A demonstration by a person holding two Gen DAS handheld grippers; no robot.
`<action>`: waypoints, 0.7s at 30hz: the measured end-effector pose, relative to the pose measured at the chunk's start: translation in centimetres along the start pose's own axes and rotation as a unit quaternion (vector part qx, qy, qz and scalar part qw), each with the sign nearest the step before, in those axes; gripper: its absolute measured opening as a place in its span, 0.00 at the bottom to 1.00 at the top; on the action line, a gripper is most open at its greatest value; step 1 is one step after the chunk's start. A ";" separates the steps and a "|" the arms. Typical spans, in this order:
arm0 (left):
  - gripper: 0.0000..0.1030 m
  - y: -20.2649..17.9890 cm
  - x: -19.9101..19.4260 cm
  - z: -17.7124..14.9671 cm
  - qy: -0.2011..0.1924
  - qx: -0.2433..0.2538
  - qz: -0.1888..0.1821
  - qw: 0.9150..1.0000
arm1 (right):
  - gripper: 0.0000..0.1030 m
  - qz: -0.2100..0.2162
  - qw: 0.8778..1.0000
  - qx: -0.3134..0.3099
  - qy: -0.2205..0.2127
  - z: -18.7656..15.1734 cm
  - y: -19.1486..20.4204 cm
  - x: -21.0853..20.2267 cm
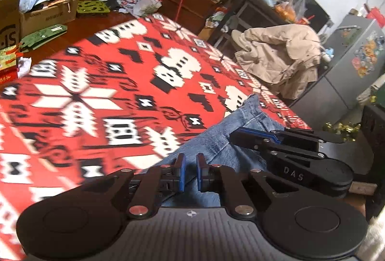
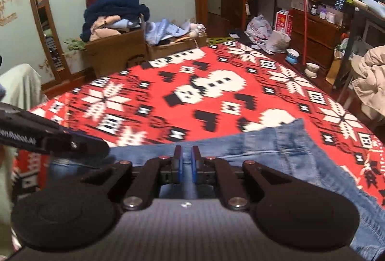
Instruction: Fold clothes
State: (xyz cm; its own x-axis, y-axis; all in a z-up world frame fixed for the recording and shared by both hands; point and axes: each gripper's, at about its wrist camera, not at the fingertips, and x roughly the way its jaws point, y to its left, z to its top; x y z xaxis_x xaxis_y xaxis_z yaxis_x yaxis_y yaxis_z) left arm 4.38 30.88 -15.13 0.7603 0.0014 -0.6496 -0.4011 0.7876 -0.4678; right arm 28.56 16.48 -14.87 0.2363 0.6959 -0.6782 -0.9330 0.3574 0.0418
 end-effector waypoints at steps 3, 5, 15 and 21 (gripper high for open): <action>0.08 -1.1 1.3 0.1 -0.008 0.015 0.014 1.000 | 0.07 -0.005 1.000 -0.005 0.008 -0.1 -0.6 1.2; 0.07 -1.2 1.5 0.2 -0.012 0.021 0.022 0.999 | 0.07 -0.009 1.000 -0.005 0.003 0.0 -0.3 2.0; 0.04 -1.6 2.3 0.8 -0.010 -0.017 0.004 1.000 | 0.08 -0.024 1.000 0.002 -0.004 1.4 -1.4 2.1; 0.04 -3.2 4.4 1.6 -0.007 -0.009 -0.012 1.000 | 0.08 -0.023 1.000 0.013 0.000 0.8 -4.3 1.2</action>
State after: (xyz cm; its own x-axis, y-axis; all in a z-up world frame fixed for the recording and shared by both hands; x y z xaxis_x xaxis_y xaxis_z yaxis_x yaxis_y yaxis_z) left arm 9.86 29.31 -15.53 0.7773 -0.0084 -0.6291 -0.3915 0.7763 -0.4941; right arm 33.08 16.24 -15.25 0.2783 0.6779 -0.6804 -0.9142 0.4043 0.0290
